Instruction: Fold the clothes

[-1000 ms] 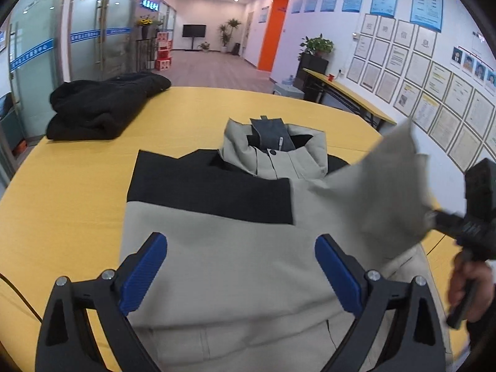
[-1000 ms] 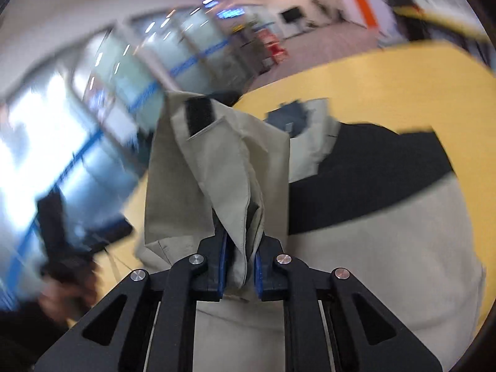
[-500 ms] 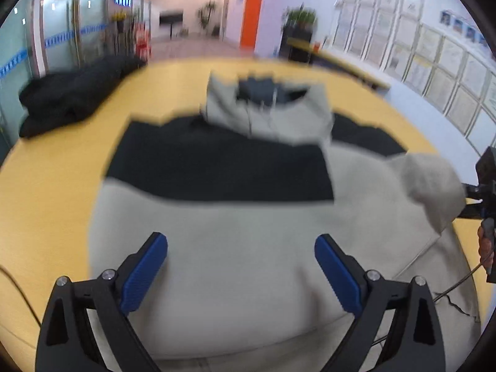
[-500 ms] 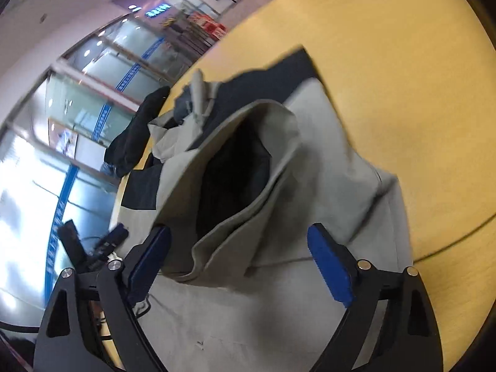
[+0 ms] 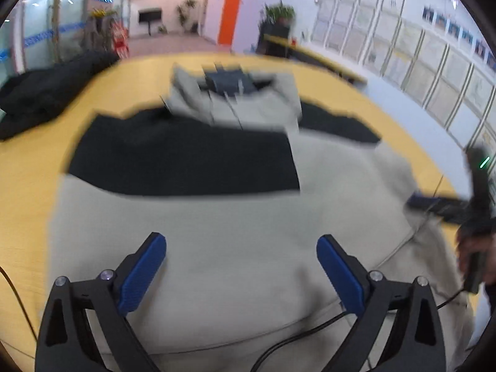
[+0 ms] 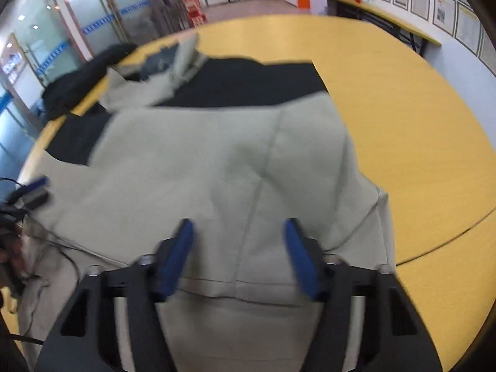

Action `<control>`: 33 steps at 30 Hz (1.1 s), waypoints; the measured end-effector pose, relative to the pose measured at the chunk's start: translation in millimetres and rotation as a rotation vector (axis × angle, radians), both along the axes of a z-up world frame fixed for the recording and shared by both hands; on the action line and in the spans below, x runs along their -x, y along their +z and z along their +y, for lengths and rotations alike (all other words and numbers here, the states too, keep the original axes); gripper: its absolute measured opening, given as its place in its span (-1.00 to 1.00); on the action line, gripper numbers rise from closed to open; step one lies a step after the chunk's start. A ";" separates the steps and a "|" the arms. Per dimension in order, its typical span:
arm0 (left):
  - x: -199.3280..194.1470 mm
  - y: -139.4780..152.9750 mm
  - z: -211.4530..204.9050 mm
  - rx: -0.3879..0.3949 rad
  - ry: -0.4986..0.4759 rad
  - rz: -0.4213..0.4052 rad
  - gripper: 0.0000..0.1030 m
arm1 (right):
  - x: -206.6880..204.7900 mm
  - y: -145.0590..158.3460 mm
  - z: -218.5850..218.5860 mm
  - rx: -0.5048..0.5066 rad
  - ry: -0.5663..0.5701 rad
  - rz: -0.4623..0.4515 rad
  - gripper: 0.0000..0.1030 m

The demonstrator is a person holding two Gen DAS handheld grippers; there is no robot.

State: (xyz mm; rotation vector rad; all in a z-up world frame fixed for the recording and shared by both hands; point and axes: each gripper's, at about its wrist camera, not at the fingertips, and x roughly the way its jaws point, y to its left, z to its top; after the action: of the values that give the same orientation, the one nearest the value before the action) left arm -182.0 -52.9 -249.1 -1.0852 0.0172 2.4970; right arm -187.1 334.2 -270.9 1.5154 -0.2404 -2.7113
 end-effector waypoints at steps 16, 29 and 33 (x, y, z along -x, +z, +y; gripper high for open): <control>44.6 -45.3 -0.1 0.107 0.085 -0.099 0.99 | 9.2 26.5 1.5 -0.095 0.067 -0.054 -0.21; -16.1 -26.1 -43.0 0.001 0.110 -0.136 0.99 | 136.8 35.7 -219.5 0.081 0.652 0.009 0.30; -14.5 -36.4 -32.3 0.086 0.092 -0.118 0.99 | 120.3 9.2 -214.2 -0.009 0.553 0.004 0.37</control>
State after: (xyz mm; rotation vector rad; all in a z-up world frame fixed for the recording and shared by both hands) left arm -167.5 -85.1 -285.5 -1.2943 0.0412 2.5287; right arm -307.5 120.0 -261.7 1.3280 0.1702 -2.2756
